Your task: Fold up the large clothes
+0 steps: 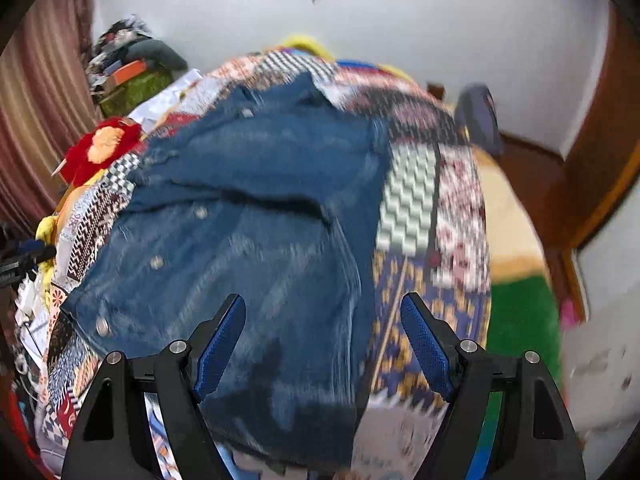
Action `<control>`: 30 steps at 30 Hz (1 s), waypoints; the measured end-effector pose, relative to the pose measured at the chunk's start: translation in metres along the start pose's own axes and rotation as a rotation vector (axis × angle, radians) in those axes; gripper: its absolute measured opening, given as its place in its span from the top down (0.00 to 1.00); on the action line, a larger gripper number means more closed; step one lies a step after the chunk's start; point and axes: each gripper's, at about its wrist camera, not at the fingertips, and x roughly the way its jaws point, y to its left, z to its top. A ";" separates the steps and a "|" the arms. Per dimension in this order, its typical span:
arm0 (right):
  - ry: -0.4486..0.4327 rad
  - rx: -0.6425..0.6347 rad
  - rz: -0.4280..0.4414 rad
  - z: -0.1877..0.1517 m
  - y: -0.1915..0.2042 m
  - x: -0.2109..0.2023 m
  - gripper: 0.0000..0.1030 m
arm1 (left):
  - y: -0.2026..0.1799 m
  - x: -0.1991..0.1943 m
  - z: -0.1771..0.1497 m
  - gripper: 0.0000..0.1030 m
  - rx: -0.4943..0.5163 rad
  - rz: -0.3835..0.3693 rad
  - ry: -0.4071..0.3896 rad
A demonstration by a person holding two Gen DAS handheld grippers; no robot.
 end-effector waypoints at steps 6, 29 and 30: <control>0.085 0.193 0.074 -0.042 -0.030 0.012 0.24 | 0.033 0.030 -0.043 0.09 -0.216 -0.040 0.130; -0.023 0.272 0.258 -0.029 -0.025 0.003 0.82 | 0.049 0.026 -0.046 0.83 -0.319 -0.206 0.067; -0.032 0.266 0.263 -0.024 -0.025 0.001 0.83 | 0.048 0.021 -0.040 0.84 -0.305 -0.203 0.050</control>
